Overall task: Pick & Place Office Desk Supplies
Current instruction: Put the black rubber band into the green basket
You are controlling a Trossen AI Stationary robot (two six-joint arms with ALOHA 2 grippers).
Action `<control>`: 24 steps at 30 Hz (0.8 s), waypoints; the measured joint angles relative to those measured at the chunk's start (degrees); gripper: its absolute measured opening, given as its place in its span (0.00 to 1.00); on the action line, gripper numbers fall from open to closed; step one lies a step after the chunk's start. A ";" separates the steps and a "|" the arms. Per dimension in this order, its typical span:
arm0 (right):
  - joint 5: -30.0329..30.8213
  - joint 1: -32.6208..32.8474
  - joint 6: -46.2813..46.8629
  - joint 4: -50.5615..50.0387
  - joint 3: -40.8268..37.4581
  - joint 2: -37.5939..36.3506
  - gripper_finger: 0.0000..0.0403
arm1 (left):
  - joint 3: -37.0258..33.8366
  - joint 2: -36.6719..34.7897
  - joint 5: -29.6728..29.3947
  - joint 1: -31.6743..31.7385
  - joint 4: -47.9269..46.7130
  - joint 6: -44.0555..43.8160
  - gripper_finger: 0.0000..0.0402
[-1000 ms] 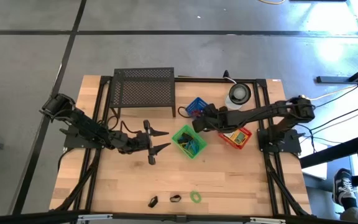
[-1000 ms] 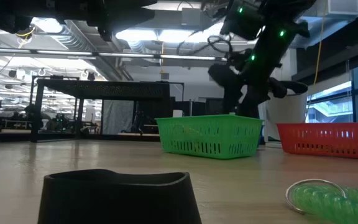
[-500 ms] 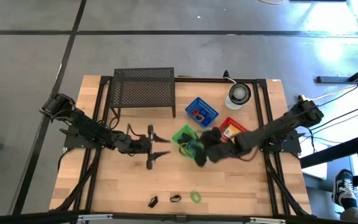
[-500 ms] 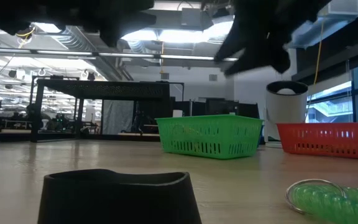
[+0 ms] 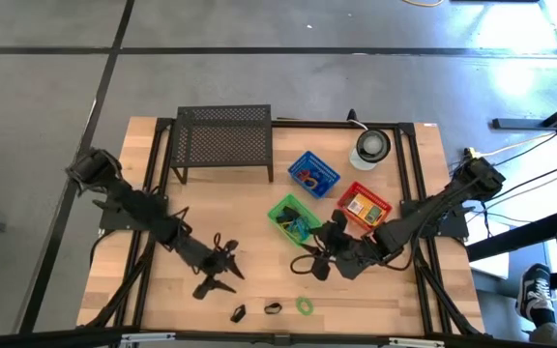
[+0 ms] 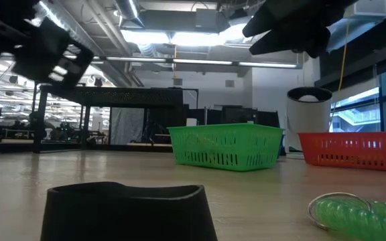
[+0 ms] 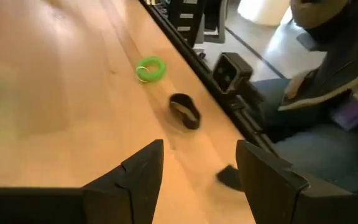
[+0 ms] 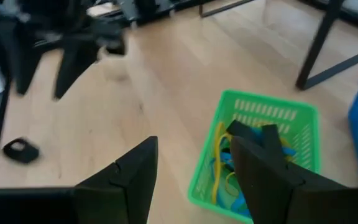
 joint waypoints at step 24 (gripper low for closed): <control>-1.05 0.36 2.80 0.13 0.00 0.00 0.50 | 18.50 19.31 8.21 -4.60 -14.17 -12.02 0.57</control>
